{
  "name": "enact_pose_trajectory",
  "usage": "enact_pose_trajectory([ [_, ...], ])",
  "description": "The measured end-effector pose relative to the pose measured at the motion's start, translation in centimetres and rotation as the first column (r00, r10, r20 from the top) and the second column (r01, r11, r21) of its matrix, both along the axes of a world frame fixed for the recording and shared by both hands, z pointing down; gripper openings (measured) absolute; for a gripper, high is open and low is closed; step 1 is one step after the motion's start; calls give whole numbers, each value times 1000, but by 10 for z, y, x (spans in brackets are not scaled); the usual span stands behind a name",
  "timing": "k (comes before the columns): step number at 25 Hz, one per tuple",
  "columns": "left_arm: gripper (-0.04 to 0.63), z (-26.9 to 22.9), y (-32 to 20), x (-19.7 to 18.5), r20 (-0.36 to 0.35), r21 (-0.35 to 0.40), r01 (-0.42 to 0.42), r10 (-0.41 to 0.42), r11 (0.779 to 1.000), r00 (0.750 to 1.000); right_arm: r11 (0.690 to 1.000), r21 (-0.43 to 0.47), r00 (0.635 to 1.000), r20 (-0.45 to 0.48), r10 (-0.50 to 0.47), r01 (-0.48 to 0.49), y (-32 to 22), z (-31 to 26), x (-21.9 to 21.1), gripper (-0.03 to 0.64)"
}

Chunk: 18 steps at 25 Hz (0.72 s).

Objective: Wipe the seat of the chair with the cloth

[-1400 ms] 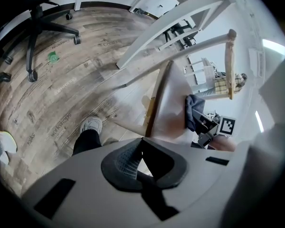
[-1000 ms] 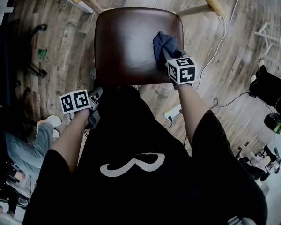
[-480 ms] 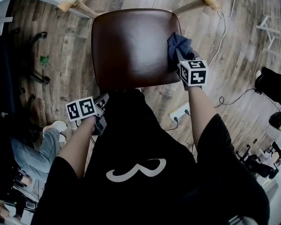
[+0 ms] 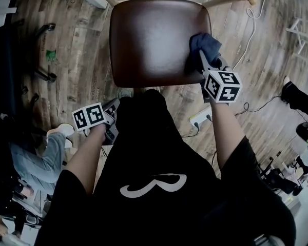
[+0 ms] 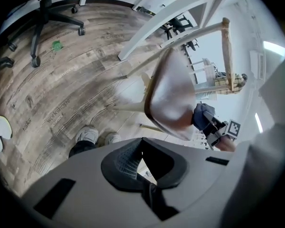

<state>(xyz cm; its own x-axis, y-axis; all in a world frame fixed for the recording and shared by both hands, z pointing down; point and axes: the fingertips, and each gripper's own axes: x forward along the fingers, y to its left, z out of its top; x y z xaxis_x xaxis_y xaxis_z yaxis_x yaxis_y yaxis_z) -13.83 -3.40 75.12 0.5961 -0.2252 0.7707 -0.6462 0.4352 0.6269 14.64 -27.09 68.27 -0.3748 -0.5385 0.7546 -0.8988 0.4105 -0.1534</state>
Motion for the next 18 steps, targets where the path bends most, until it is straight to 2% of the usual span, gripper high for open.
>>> enact_pose_trajectory([
  [4, 14, 5, 15, -18, 10, -22, -7, 7, 1000, 1000, 997, 9, 995, 47, -83, 82, 24, -15, -55, 43],
  [10, 14, -4, 9, -40, -6, 17, -47, 47, 999, 999, 982, -37, 970, 168, -175, 184, 63, -21, -151, 43],
  [15, 14, -4, 17, -73, 12, 7, -36, 36, 999, 999, 951, -69, 935, 217, -279, 300, 98, -20, -227, 43],
  [18, 14, -3, 19, -85, 24, 6, -38, 38, 999, 999, 934, -81, 919, 229, -322, 347, 110, -16, -255, 43],
])
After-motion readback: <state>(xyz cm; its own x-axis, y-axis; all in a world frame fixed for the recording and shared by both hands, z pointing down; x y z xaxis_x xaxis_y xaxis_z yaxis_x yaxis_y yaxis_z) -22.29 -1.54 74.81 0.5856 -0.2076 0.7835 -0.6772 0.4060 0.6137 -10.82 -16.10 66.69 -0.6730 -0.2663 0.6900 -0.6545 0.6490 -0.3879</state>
